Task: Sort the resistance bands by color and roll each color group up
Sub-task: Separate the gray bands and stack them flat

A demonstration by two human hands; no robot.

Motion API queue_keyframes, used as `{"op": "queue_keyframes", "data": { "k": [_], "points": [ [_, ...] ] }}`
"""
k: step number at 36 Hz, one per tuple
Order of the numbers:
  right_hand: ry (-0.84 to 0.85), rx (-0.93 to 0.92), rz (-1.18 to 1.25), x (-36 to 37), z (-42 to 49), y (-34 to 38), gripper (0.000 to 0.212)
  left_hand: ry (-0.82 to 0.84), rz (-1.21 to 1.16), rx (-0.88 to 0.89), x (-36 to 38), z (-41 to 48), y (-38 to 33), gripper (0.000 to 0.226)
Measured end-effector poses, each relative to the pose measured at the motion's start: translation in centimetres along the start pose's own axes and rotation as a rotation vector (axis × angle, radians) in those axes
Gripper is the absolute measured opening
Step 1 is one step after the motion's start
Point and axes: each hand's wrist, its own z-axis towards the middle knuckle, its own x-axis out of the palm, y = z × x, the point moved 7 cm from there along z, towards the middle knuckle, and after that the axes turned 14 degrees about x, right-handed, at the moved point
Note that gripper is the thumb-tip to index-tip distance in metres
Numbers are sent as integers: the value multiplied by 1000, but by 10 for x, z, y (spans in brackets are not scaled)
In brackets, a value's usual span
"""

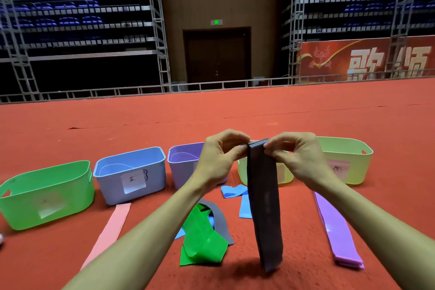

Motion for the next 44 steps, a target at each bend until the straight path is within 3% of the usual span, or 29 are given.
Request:
{"op": "queue_keyframes", "data": {
  "k": [6,15,23,31,39,44],
  "points": [
    [-13,45,9,0,0,-6,15,16,31,7,7,-7,-4,17],
    [-64,108,42,-4,-1,-17,38,-19,105,19,7,-11,-2,19],
    [-42,149,55,2,-2,-23,37,-99,11,-22,9,-11,2,23],
    [-122,29,-34,1,-7,-16,25,-185,-37,-43,9,-7,10,25],
    [-65,-103,-112,5,-9,-12,37,-232,-147,-98,13,-6,17,24],
    [-40,-150,-90,5,-9,-10,29,-199,-164,-108,16,-7,15,22]
  ]
}}
